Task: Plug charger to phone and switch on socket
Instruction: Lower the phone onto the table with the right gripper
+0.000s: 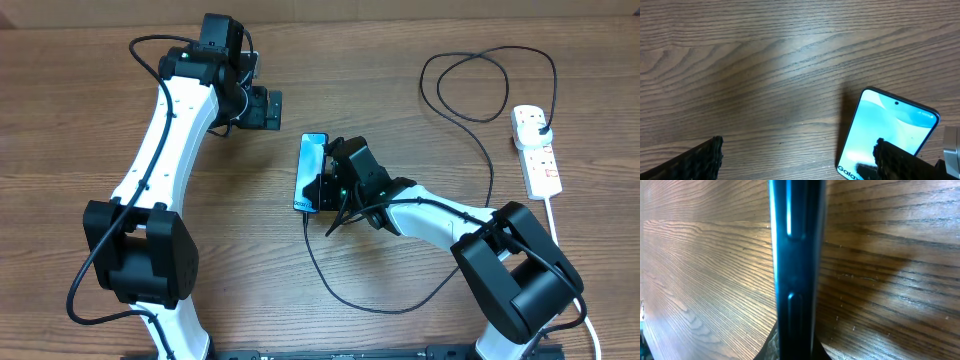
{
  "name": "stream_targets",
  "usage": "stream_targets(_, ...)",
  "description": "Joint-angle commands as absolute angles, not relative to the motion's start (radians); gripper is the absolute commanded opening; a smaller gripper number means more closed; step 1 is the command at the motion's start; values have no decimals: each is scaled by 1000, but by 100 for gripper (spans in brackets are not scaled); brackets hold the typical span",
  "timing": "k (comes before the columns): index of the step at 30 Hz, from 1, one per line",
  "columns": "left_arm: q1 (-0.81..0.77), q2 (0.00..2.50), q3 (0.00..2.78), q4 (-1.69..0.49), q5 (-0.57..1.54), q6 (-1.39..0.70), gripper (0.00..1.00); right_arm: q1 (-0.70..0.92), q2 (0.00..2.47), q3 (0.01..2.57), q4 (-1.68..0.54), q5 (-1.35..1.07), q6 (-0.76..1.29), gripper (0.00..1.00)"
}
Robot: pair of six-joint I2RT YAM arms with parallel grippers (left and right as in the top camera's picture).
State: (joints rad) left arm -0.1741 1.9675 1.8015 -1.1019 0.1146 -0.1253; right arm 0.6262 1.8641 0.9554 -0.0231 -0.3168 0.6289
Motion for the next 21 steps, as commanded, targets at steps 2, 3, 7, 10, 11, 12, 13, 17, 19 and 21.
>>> stream_targets(2,-166,1963,1800,-1099,100,-135,100,627,1865,968,-21,-290,620,7)
stream_targets(3,-166,1963,1800,-1099,100,-136,100,627,1865,968,-23,-299,620,7)
stream_targets(7,-166,1963,1800,-1099,100,-135,100,627,1865,968,-23,-319,620,7)
stream_targets(10,-166,1963,1800,-1099,100,-135,99,627,1865,968,-22,-319,620,8)
stream_targets(11,-166,1963,1800,-1099,100,-136,99,627,1865,968,-23,-319,620,9)
stream_targets(12,-166,1963,1800,-1099,100,-136,100,627,1865,968,-23,-319,620,10)
stream_targets(13,-166,1963,1800,-1099,100,-136,100,627,1865,968,-23,-318,620,11)
stream_targets(17,-166,1963,1800,-1099,100,-135,100,627,1865,968,-23,-315,620,12)
stream_targets(19,-166,1963,1800,-1099,100,-135,100,627,1865,968,-22,-315,620,13)
stream_targets(21,-166,1963,1800,-1099,100,-136,100,625,1865,968,-22,-315,620,17)
